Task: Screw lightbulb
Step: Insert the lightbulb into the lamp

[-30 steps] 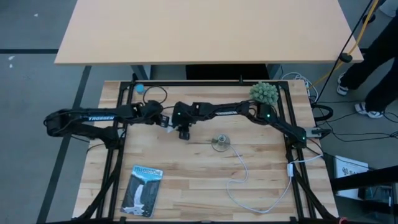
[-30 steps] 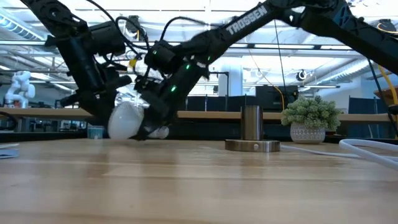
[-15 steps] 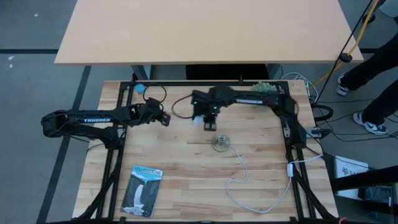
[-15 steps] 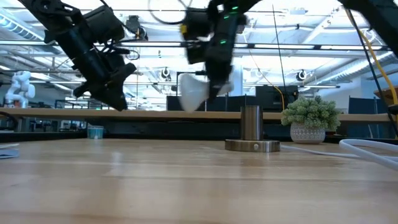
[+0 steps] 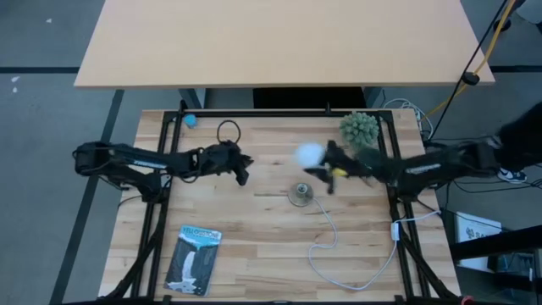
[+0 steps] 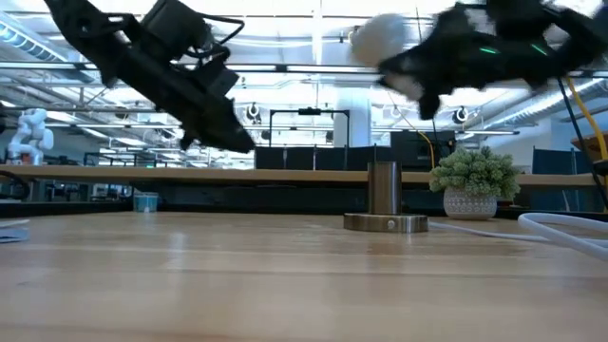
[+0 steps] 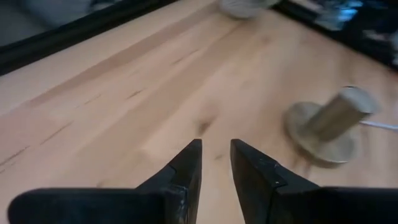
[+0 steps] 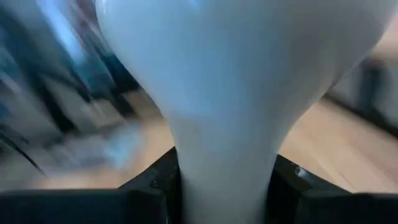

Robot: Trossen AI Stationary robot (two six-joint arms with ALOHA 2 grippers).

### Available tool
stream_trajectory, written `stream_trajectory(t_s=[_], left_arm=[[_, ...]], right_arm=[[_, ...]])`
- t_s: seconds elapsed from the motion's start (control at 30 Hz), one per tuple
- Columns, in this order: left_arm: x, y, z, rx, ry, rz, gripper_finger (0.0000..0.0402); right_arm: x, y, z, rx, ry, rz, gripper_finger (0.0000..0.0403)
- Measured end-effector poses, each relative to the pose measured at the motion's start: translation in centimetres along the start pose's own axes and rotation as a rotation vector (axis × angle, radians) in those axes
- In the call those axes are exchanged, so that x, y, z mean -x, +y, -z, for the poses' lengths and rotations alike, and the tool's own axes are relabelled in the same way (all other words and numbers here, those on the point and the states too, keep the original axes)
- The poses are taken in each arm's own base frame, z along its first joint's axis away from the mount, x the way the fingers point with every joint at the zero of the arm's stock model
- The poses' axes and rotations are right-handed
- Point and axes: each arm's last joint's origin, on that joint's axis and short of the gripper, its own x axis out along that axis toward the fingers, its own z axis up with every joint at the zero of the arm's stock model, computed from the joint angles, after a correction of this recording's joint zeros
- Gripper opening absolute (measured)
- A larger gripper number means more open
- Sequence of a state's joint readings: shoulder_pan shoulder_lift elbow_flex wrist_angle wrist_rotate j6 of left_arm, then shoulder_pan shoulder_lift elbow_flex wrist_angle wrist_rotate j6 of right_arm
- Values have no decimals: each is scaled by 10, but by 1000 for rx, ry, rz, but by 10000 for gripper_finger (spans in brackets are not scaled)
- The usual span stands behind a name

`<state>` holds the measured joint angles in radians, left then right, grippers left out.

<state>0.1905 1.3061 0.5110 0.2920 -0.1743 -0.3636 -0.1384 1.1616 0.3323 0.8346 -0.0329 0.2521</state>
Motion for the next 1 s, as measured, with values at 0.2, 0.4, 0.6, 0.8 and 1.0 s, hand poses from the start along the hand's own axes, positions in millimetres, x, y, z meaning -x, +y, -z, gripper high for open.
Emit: stream_trajectory(t_s=[0.2,0.4,0.6,0.8,1.0], left_arm=[[-32,-8,-3,-55,-156,323,89],[-63,-10,-3,-34,-336,502,89],[-100,-17,-2,-23,-304,459,89],[-114,-27,-14,-38,-339,475,89],[-112,-52,-22,-316,-444,520,89]], right_arm=[[40,3,26,-40,-315,-125,138],[33,1,35,-40,-193,-96,138],[16,3,29,-17,-127,-95,139],[4,5,27,10,-49,-90,138],[2,5,27,9,-35,-86,141]])
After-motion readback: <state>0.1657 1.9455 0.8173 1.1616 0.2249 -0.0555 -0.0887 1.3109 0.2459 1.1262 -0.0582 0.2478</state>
